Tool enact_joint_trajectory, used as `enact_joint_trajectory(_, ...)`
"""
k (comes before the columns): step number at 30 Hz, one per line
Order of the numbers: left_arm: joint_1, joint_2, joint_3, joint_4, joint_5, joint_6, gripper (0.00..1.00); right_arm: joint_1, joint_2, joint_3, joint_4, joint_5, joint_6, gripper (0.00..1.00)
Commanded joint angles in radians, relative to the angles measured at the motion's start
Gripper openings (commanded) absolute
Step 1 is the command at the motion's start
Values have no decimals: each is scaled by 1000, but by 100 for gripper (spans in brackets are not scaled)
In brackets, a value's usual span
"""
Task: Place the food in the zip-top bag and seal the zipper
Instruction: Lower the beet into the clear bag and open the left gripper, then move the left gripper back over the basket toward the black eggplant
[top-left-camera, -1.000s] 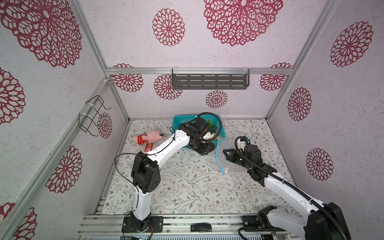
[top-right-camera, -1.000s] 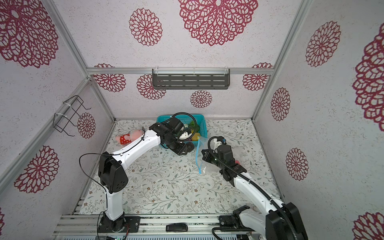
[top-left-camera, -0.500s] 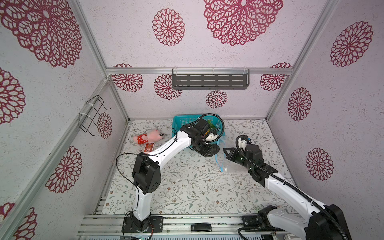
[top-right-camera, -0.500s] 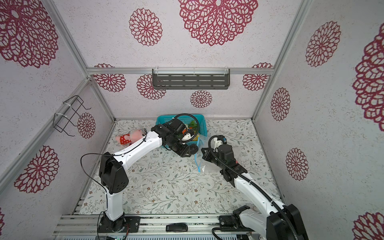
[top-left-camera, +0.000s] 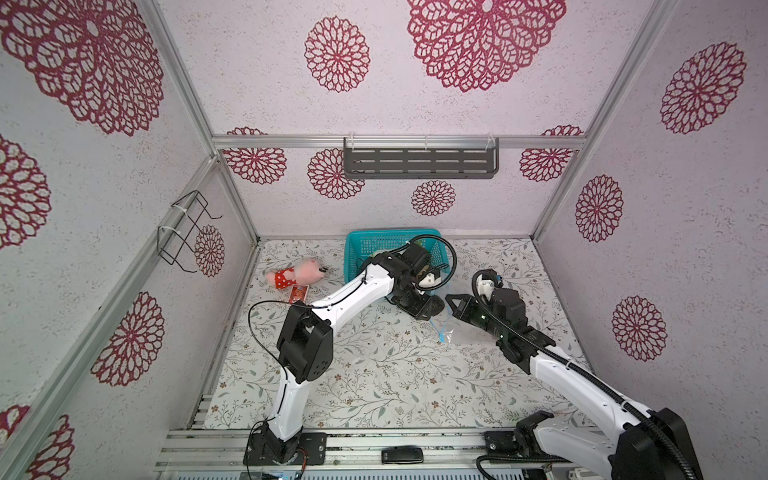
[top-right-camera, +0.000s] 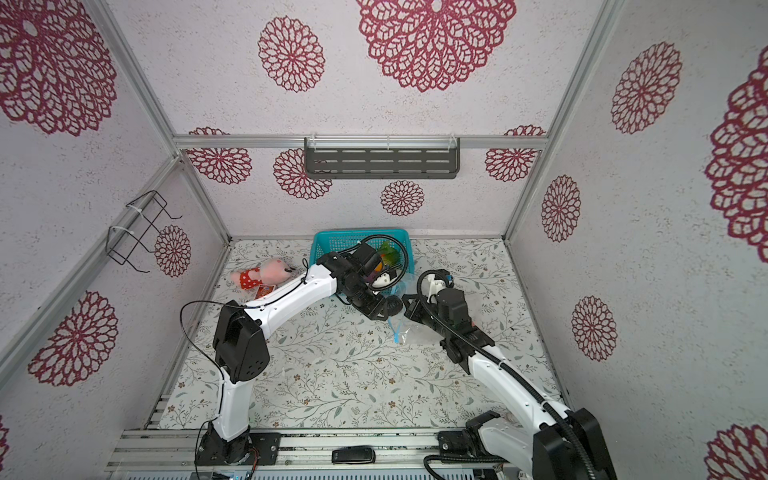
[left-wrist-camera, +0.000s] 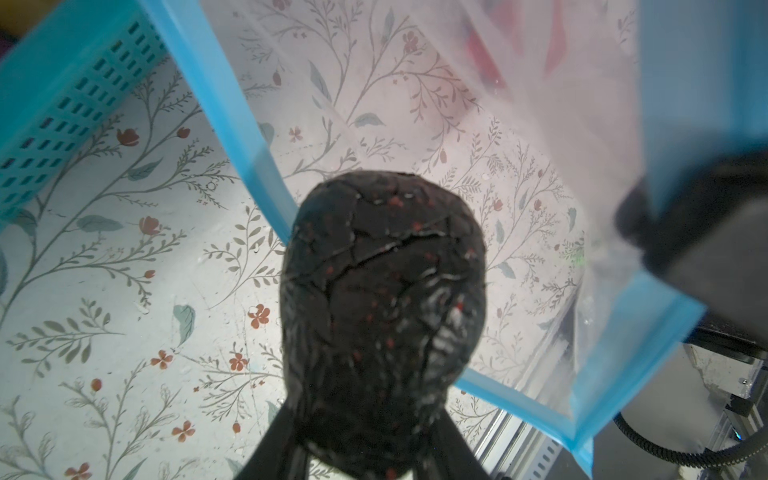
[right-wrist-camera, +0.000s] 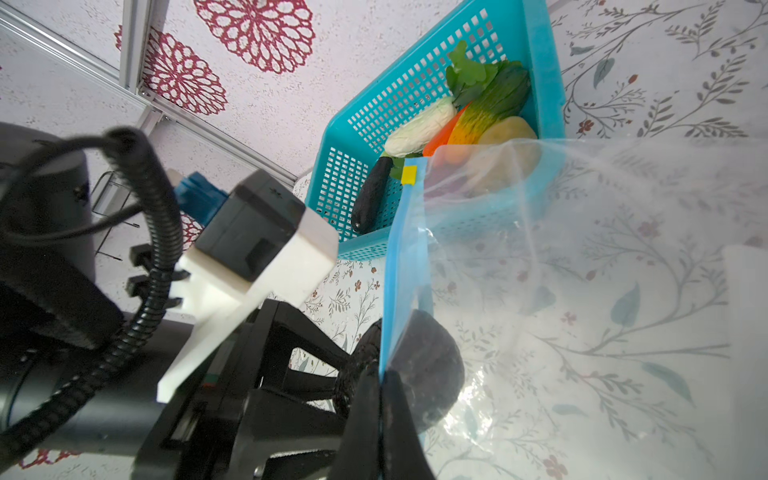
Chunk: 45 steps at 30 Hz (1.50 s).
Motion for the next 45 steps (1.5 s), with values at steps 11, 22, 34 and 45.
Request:
enact_joint_trajectory(11,-5,28,38,-14,8,16,53,-5,4,24,56,-19,14,0)
enact_joint_trajectory(22,3,-4,-21,10,-13,9,54,-5,-8,24,46,-15,16,0)
enact_joint_trajectory(34,95,-192,-200,210,62,-93,62,-8,-85,67,-63,53,-28,0)
enact_joint_trajectory(45,192,-253,-195,222,-88,-100,72,-10,-81,104,-80,56,-37,0)
